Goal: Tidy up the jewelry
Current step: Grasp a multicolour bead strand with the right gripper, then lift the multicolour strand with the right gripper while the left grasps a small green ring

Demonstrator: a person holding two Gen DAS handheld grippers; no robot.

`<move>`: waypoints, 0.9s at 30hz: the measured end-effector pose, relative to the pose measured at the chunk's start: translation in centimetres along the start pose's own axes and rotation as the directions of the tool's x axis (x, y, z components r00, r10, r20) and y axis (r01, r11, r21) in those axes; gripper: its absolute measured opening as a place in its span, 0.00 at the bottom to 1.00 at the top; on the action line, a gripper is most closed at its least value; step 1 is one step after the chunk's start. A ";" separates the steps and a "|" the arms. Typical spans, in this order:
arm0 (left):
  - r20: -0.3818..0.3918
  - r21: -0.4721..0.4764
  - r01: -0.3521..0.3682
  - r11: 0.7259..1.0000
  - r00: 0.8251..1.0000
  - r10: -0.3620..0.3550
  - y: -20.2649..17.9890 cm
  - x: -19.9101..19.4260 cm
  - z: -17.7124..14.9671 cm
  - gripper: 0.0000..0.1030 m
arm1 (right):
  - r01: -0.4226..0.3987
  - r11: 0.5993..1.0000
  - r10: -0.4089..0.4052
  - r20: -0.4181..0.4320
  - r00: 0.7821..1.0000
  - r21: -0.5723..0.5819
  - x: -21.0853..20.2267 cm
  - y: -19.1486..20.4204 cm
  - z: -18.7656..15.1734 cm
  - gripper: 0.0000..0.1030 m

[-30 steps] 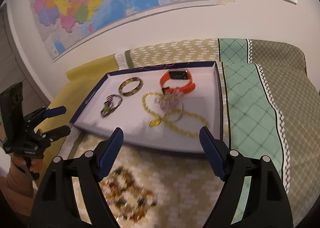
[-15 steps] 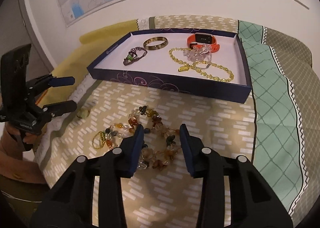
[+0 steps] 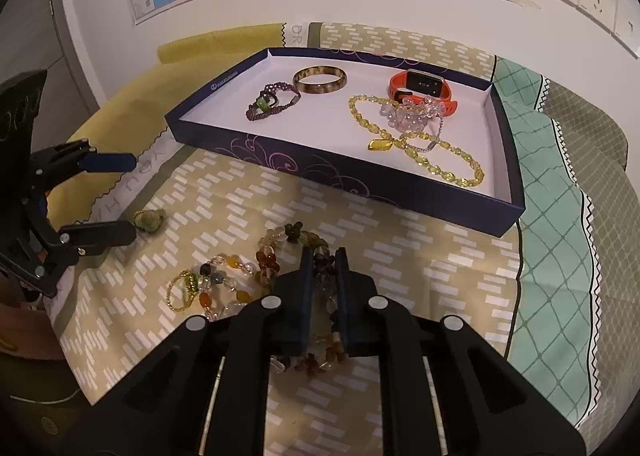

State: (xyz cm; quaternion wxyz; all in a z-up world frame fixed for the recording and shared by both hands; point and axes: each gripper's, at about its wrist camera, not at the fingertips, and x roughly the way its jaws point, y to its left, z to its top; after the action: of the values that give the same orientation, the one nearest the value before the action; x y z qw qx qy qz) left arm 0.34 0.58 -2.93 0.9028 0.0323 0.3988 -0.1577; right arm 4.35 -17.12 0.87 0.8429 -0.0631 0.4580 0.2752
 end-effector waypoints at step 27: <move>-0.028 0.013 0.040 0.999 0.999 -0.039 -0.6 0.2 -0.5 0.68 | 0.020 0.990 -0.024 0.023 0.999 0.142 -2.9 -3.0 -1.2 0.36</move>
State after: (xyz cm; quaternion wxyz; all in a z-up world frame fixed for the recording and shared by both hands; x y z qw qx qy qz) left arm -0.10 0.02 -3.38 0.8937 0.0328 0.4105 -0.1778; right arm 3.73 -21.27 2.09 0.8539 -0.0047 0.4652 0.2334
